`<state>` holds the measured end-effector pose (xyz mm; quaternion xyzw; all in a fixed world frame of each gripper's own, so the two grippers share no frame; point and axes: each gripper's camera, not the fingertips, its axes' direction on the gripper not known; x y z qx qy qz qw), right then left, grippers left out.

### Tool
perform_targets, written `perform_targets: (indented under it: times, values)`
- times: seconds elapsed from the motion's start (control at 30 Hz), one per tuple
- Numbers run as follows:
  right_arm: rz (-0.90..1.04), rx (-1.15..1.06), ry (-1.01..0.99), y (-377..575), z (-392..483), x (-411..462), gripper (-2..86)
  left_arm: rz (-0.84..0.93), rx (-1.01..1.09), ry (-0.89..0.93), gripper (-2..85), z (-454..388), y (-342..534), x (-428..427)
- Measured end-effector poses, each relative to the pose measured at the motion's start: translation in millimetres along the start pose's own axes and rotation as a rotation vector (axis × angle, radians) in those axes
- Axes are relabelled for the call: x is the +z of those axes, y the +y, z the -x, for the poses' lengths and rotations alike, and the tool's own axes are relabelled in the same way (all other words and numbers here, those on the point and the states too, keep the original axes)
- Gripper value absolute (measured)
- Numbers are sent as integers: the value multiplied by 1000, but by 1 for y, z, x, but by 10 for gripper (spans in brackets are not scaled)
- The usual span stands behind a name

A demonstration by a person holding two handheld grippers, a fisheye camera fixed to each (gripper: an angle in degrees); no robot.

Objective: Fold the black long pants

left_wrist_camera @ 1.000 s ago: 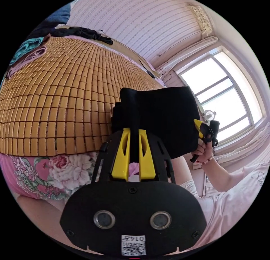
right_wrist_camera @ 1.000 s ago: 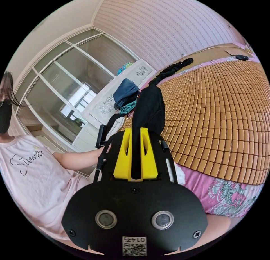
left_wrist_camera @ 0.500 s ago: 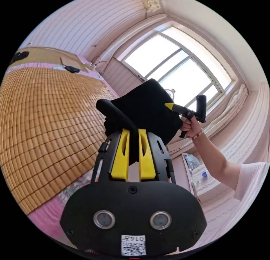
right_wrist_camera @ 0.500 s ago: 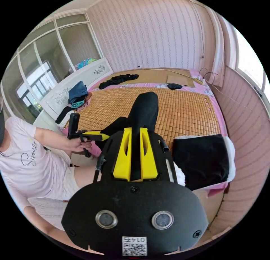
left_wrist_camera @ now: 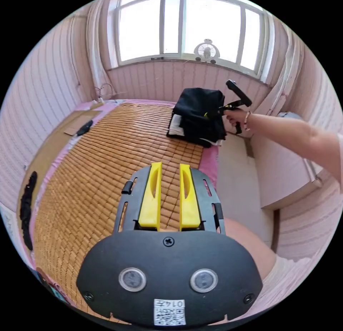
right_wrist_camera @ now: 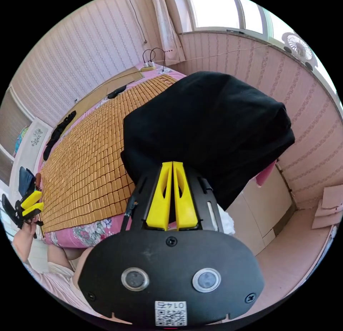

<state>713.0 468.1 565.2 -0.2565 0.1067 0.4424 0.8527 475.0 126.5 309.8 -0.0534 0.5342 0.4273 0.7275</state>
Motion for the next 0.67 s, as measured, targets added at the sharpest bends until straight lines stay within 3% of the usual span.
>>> perform_targets:
  times: [0.23, 0.37, 0.47, 0.57, 0.67]
  values:
    - [-203, -226, -46, 137, 107, -13, 12, -56, -111, -112, 79, -30, 113, -149]
    - [-312, -384, -159, 286, 213, 9, 93, -123, -92, -426, 78, -68, 177, -248]
    - [-257, -470, -306, 370, 278, 38, 127, -119, -97, -577, 78, -85, 218, -309]
    - [-219, -569, -445, 435, 333, 60, 129, -121, -196, -597, 78, -87, 263, -366]
    - [-238, -772, -461, 492, 385, 73, 122, -88, -267, -674, 74, -86, 305, -417]
